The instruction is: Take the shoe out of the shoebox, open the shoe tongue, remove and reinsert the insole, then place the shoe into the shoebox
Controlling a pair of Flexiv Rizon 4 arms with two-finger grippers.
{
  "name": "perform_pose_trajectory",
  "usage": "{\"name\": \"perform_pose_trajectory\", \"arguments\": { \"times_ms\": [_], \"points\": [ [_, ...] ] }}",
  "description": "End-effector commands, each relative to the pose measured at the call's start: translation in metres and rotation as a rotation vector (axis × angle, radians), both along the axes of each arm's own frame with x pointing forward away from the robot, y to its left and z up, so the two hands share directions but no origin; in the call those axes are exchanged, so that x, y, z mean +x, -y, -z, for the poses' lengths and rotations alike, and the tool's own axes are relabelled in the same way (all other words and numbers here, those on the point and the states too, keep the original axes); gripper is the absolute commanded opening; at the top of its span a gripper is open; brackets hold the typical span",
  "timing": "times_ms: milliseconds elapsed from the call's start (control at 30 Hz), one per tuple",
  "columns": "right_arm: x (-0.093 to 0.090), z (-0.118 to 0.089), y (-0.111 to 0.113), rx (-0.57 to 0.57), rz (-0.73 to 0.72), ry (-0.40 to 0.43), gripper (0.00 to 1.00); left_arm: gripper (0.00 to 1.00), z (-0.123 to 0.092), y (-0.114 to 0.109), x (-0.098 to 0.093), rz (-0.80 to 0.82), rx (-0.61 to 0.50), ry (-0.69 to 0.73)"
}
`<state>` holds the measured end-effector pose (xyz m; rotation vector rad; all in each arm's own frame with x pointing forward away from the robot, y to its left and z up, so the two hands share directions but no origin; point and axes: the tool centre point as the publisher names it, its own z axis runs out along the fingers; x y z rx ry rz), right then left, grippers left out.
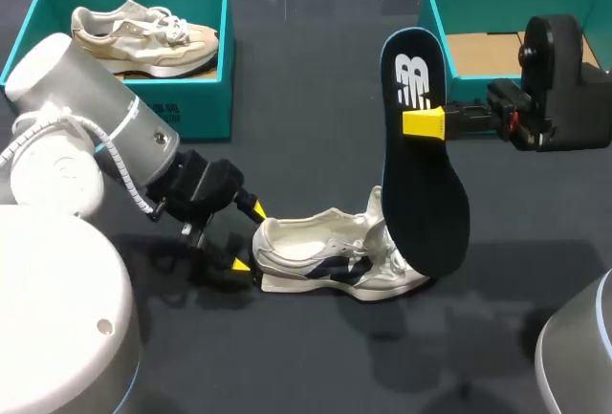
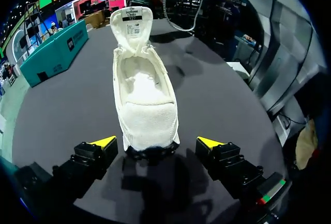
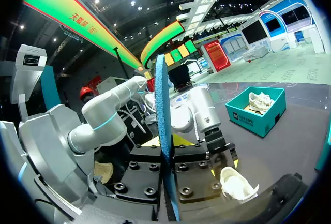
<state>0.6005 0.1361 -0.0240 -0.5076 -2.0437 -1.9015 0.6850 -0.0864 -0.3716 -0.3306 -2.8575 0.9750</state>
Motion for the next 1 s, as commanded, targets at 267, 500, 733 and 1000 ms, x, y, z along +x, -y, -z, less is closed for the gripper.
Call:
{"name": "perform_pose_trajectory", "arguments": {
  "times_ms": [267,500,733,1000],
  "points": [
    [0.0,0.0,-0.001,-0.002,0.001,-0.002,0.0,1.0,-0.009,0.008,0.004,-0.097,0.249,0.029],
    [0.0,0.0,-0.001,-0.002,0.001,-0.002,0.0,1.0,-0.017,0.011,0.003,-0.114,0.334,0.031],
    [0.0,0.0,-0.001,-0.002,0.001,-0.002,0.0,1.0,-0.022,0.015,0.005,-0.118,0.461,0.029],
    [0.0,0.0,-0.001,-0.002,0.001,-0.002,0.0,1.0,-0.026,0.021,0.003,-0.131,0.529,0.06]
  ]
}}
